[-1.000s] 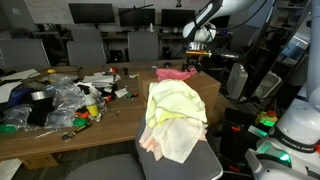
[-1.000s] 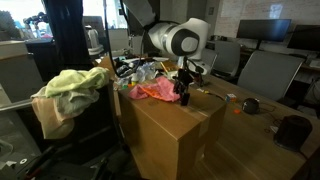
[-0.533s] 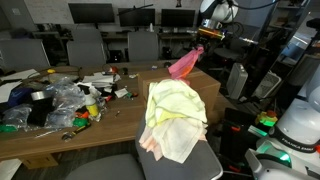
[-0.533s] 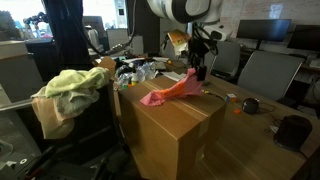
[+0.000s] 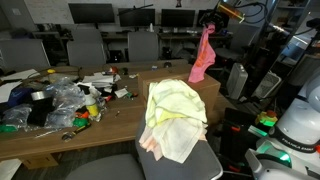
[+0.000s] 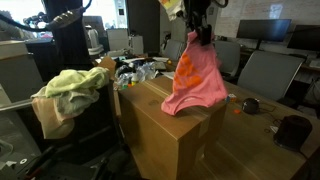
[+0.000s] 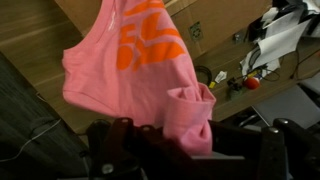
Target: Move all the clothes from the box to the backrest of the chair
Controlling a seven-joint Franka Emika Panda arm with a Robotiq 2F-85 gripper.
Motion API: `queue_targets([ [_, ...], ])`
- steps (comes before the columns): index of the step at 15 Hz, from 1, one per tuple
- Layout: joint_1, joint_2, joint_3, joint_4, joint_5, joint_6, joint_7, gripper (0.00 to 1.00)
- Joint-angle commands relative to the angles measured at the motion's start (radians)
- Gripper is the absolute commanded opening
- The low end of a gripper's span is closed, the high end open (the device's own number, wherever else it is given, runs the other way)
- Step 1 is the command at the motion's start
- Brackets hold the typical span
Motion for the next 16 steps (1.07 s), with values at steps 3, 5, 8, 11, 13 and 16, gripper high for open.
queue_targets([
  [3,-0.006,-0.293,0.044,-0.151,-0.009,0.014,-0.155,0.0],
  [5,0.011,-0.38,0.036,-0.189,0.008,-0.009,-0.231,0.0],
  [8,0.043,-0.495,0.008,-0.228,0.013,-0.104,-0.345,0.0],
  [11,0.072,-0.563,-0.01,-0.228,0.002,-0.295,-0.437,0.0],
  [13,0.089,-0.575,-0.002,-0.214,-0.009,-0.422,-0.471,0.0],
  [16,0.133,-0.565,0.014,-0.184,-0.007,-0.588,-0.515,0.0],
])
